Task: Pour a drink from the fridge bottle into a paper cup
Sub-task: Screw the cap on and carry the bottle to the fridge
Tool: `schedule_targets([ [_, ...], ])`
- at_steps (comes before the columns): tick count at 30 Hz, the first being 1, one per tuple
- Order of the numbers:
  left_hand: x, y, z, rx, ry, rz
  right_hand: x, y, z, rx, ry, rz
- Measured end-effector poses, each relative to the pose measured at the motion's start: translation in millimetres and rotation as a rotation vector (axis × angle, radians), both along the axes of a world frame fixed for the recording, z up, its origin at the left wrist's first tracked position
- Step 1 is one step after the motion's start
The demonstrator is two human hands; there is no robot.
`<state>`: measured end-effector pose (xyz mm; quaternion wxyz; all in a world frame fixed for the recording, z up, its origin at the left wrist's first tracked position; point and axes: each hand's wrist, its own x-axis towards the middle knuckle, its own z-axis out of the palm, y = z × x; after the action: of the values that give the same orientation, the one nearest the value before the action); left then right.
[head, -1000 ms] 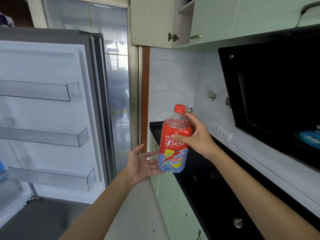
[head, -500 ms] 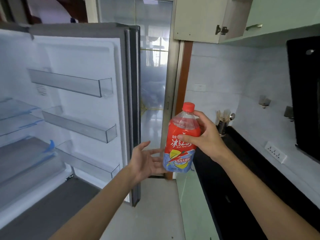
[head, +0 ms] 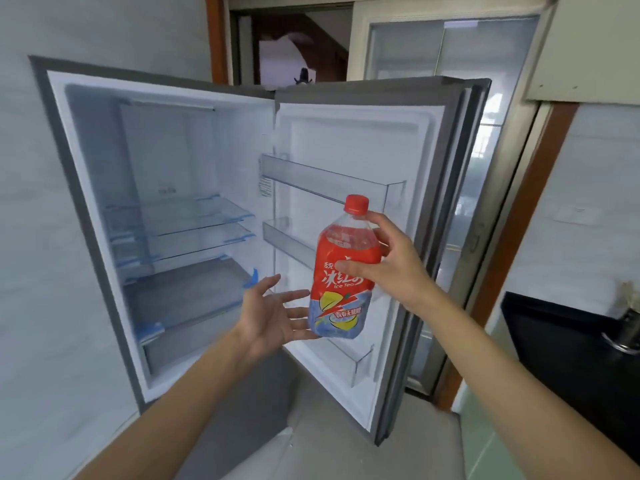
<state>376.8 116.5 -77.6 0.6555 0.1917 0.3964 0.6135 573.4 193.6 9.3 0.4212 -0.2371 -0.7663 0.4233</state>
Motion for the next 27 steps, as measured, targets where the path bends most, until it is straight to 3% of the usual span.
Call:
schedule_targets([
  [14, -204.4, -38.5, 1.0, 0.017, -0.014, 0.206, -227.0, 4.3, 1.8, -0.012, -0.001, 0.219],
  [27, -294.5, -33.9, -2.1, 0.011, -0.084, 0.27, -330.8, 17.3, 13.1, 0.003, -0.081, 0.321],
])
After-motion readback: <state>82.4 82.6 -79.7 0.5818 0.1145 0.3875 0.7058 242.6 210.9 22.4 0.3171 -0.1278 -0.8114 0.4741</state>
